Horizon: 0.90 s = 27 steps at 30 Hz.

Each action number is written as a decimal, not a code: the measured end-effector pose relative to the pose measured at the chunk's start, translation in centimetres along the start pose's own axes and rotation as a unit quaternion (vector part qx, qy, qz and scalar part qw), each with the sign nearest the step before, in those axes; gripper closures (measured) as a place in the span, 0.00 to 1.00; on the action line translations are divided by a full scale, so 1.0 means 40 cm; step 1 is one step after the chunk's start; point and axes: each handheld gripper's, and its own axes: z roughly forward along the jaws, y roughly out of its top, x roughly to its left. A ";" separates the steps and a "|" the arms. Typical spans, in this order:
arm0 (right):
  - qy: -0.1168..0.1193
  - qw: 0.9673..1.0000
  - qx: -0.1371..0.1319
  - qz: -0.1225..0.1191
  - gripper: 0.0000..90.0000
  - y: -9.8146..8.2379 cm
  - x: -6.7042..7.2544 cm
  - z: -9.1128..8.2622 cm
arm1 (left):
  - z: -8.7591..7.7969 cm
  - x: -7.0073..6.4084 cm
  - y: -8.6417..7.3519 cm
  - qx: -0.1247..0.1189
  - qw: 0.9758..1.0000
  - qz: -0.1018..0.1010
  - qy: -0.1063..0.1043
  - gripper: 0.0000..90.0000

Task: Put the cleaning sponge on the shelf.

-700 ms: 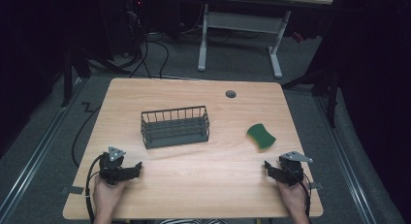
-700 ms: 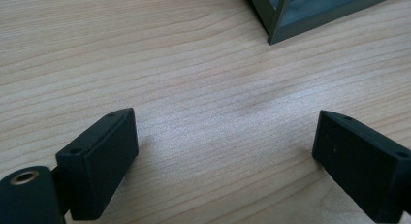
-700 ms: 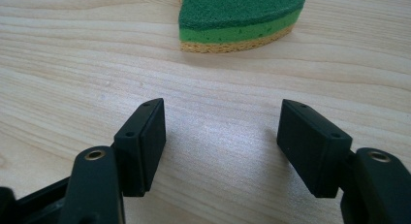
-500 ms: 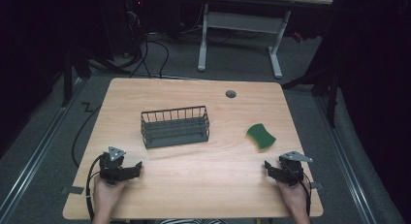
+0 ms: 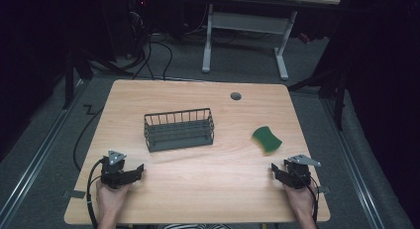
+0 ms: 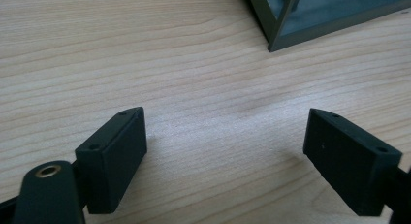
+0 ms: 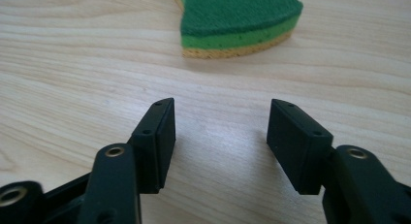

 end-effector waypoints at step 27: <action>0.138 0.987 -0.048 -0.069 0.67 0.191 0.208 0.047 | -0.014 -0.062 0.090 -0.019 1.000 0.010 -0.013 0.40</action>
